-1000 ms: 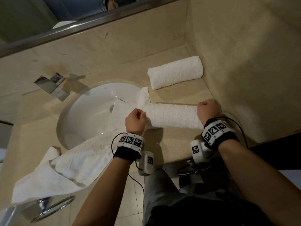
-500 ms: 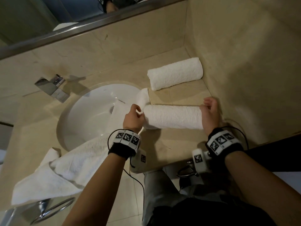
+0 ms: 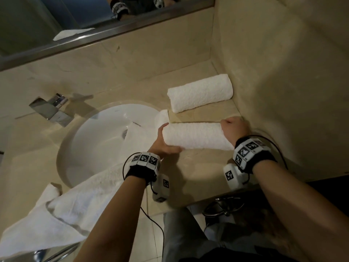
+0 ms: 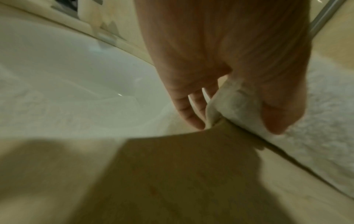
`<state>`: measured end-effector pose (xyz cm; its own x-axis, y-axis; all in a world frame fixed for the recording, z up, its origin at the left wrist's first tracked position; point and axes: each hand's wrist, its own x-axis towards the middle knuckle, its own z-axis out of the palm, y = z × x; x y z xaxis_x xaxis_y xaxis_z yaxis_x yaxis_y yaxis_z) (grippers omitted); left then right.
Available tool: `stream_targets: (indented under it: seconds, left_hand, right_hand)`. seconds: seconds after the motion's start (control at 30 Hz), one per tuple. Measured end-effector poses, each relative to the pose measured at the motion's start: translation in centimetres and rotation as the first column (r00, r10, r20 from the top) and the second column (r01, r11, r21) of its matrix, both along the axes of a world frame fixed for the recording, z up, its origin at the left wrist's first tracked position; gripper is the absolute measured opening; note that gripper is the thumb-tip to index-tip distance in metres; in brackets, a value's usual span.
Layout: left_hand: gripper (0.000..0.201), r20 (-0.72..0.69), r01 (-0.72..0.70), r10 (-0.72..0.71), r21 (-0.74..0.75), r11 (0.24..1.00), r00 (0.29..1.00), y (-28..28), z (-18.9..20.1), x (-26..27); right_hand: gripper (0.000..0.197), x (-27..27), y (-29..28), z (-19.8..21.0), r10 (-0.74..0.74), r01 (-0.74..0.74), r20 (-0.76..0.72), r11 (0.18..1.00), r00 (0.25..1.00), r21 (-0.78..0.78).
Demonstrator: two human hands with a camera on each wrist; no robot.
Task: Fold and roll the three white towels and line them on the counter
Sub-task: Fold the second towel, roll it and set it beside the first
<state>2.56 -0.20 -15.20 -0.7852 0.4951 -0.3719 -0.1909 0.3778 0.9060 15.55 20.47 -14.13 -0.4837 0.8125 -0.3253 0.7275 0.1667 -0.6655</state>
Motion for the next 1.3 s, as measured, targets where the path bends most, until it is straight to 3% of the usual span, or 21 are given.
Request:
stream_targets:
  seconds: [0.03, 0.07, 0.1, 0.13, 0.17, 0.2, 0.27, 0.33, 0.4, 0.47, 0.53, 0.63, 0.7, 0.8, 0.93, 1.07, 1.2, 1.3]
  left_hand:
    - [0.054, 0.159, -0.333, 0.315, 0.104, 0.937, 0.936, 1.3, -0.3, -1.1]
    - [0.045, 0.240, -0.342, 0.313, 0.090, 0.935, 0.919, 1.9, -0.2, -1.1]
    - [0.050, 0.133, -0.190, 0.185, 0.028, 0.981, 0.974, 2.4, -0.2, -0.9]
    - [0.064, 0.095, -0.142, 0.156, -0.136, 0.980, 0.983, 2.9, 0.5, -1.4]
    - [0.072, 0.047, -0.194, 0.205, -0.178, 0.965, 0.978, 2.7, 0.0, -2.1]
    - [0.072, -0.043, -0.026, 0.017, -0.212, 0.977, 0.999, 2.2, 0.5, -1.9]
    - [0.074, -0.166, 0.305, -0.382, -0.359, 0.882, 0.909, 1.2, 0.1, -1.7]
    - [0.076, -0.216, 0.342, -0.449, -0.397, 0.852, 0.867, 1.4, -0.6, -2.5]
    - [0.065, -0.280, 0.306, -0.476, -0.484, 0.820, 0.834, 2.4, -0.7, -3.2]
    - [0.049, -0.422, 0.234, -0.490, -0.525, 0.818, 0.763, 3.1, -0.7, -3.4]
    - [0.046, -0.516, 0.246, -0.472, -0.445, 0.861, 0.715, 3.7, -1.3, -3.5]
    - [0.060, -0.274, 0.266, -0.382, -0.379, 0.886, 0.883, 4.3, -0.1, -3.0]
    - [0.070, -0.037, 0.301, -0.317, -0.229, 0.926, 0.948, 4.0, 0.4, -3.2]
    - [0.099, 0.101, 0.363, -0.356, -0.061, 0.930, 0.929, 3.1, 0.9, -2.7]
    - [0.092, 0.356, 0.175, -0.193, 0.083, 0.981, 0.914, 2.7, 1.8, -2.3]
    - [0.076, 0.328, 0.080, -0.100, 0.073, 0.994, 0.939, 3.9, 1.5, -1.8]
    - [0.075, 0.269, 0.016, -0.026, 0.037, 0.999, 0.963, 5.8, 1.6, -1.0]
    - [0.078, 0.306, -0.053, 0.039, 0.039, 0.998, 0.951, 6.4, 1.8, -0.9]
  right_hand:
    - [0.030, 0.1, -0.1, 0.0, -0.003, 0.003, 0.017, 1.000, 1.000, -0.007]
    - [0.029, 0.3, -0.3, 0.1, -0.006, 0.006, 0.035, 1.000, 0.999, -0.010]
    - [0.030, 0.6, -0.5, 0.2, -0.006, 0.006, 0.060, 1.000, 0.998, 0.004]
    - [0.036, 0.9, -0.7, 0.2, -0.006, 0.001, 0.105, 0.999, 0.995, 0.046]
    - [0.046, 1.2, -0.9, 0.2, -0.006, -0.008, 0.157, 0.996, 0.988, 0.091]
    - [0.055, 1.4, -0.8, 0.2, -0.002, -0.020, 0.201, 0.994, 0.980, 0.110]
    - [0.069, 1.4, -0.4, 0.1, -0.001, -0.007, 0.236, 0.999, 0.972, 0.034]
    - [0.078, 1.2, 0.4, -0.3, -0.025, 0.064, 0.194, 0.978, 0.981, -0.198]
    - [0.070, 0.8, 1.0, -0.4, -0.045, 0.074, 0.086, 0.926, 0.995, -0.369]
    - [0.052, 0.1, 1.3, -0.2, -0.098, 0.097, 0.015, 0.925, 0.995, -0.367]
    - [0.052, -0.8, 1.8, 0.1, -0.172, 0.164, -0.007, 0.950, 0.985, -0.267]
    - [0.051, -2.2, 2.4, 0.9, -0.249, 0.241, -0.050, 0.961, 0.967, -0.138]
    - [0.052, -2.7, 2.6, 0.9, -0.287, 0.271, -0.109, 0.952, 0.952, -0.142]
    - [0.050, -2.3, 2.6, 0.7, -0.294, 0.270, -0.189, 0.952, 0.937, -0.141]
    - [0.052, -1.3, 2.2, 0.2, -0.186, 0.177, -0.246, 0.982, 0.951, -0.060]
    - [0.057, -0.8, 1.0, 0.5, 0.002, 0.017, -0.101, 0.982, 0.995, 0.190]
    - [0.055, -0.1, -0.4, 1.5, 0.149, -0.189, 0.121, 0.864, 0.981, 0.466]
    - [0.058, 0.5, -1.0, 1.7, 0.239, -0.328, 0.237, 0.813, 0.942, 0.481]
